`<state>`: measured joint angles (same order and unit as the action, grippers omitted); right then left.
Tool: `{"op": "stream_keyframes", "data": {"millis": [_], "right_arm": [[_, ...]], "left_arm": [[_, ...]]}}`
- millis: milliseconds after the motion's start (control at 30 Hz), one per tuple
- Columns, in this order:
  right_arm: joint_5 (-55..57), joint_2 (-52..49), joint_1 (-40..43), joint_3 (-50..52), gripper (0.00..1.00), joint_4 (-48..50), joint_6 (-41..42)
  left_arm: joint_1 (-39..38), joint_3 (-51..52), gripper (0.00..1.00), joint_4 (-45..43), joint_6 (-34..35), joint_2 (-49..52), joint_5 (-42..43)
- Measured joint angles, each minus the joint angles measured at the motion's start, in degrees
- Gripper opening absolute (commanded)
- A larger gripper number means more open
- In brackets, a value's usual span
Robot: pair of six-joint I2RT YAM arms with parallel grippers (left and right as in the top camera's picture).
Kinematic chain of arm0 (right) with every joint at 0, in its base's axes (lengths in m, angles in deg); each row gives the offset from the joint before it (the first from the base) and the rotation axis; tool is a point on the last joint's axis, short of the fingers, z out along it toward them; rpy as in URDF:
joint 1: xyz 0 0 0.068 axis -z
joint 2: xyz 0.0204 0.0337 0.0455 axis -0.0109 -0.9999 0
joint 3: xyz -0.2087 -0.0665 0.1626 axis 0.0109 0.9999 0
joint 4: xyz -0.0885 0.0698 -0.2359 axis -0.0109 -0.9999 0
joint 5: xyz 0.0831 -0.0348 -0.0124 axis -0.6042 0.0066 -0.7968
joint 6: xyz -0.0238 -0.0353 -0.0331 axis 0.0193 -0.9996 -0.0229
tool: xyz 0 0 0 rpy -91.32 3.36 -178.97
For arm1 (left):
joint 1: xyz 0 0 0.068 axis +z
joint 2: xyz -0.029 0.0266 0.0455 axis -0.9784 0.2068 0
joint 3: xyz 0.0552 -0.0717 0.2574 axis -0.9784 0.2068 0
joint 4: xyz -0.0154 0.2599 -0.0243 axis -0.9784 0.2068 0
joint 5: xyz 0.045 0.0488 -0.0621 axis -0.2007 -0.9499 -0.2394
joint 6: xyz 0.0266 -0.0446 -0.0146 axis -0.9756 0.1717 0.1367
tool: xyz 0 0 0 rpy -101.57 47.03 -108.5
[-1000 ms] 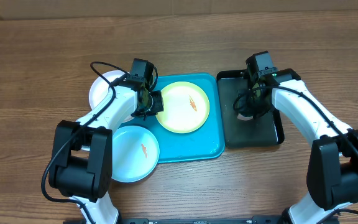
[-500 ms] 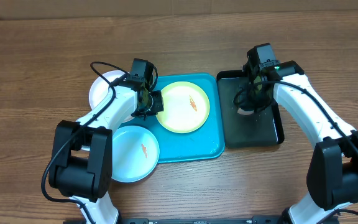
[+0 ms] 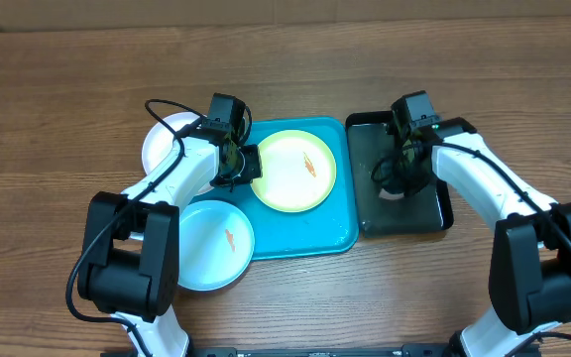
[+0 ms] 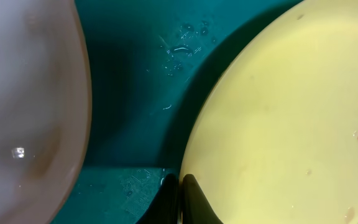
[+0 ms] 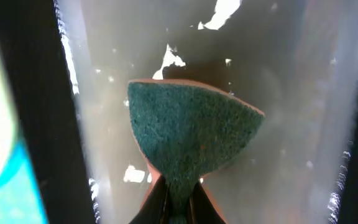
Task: Clean dirty plates on tray and stack at the side
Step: 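Carry the sponge with the right gripper onto the yellow plate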
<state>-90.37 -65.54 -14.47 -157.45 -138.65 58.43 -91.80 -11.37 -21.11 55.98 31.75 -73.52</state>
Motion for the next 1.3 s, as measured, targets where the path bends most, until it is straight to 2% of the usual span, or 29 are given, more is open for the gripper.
{"op": "stream_keyframes", "data": {"millis": [167,333,633,900,1300], "right_arm": [[-1.7,0.0,-0.1,-12.7,0.04,-6.4,0.0],[-7.3,0.1,-1.7,-20.4,0.04,-4.0,0.0],[-12.3,0.0,-10.7,-20.5,0.04,0.9,0.4],[-2.9,-2.3,-19.3,-20.5,0.04,2.4,1.3],[5.9,-12.2,-21.1,-20.5,0.04,4.9,1.5]], "left_arm": [[0.0,0.0,0.04,0.0,0.0,0.0,0.0],[0.0,0.1,0.04,-0.1,0.0,0.0,0.2],[0.0,0.1,0.04,-0.1,0.0,0.0,0.2],[0.0,0.1,0.04,-0.1,0.0,0.0,0.2],[0.0,0.1,0.04,-0.1,0.0,0.0,0.2]]}}
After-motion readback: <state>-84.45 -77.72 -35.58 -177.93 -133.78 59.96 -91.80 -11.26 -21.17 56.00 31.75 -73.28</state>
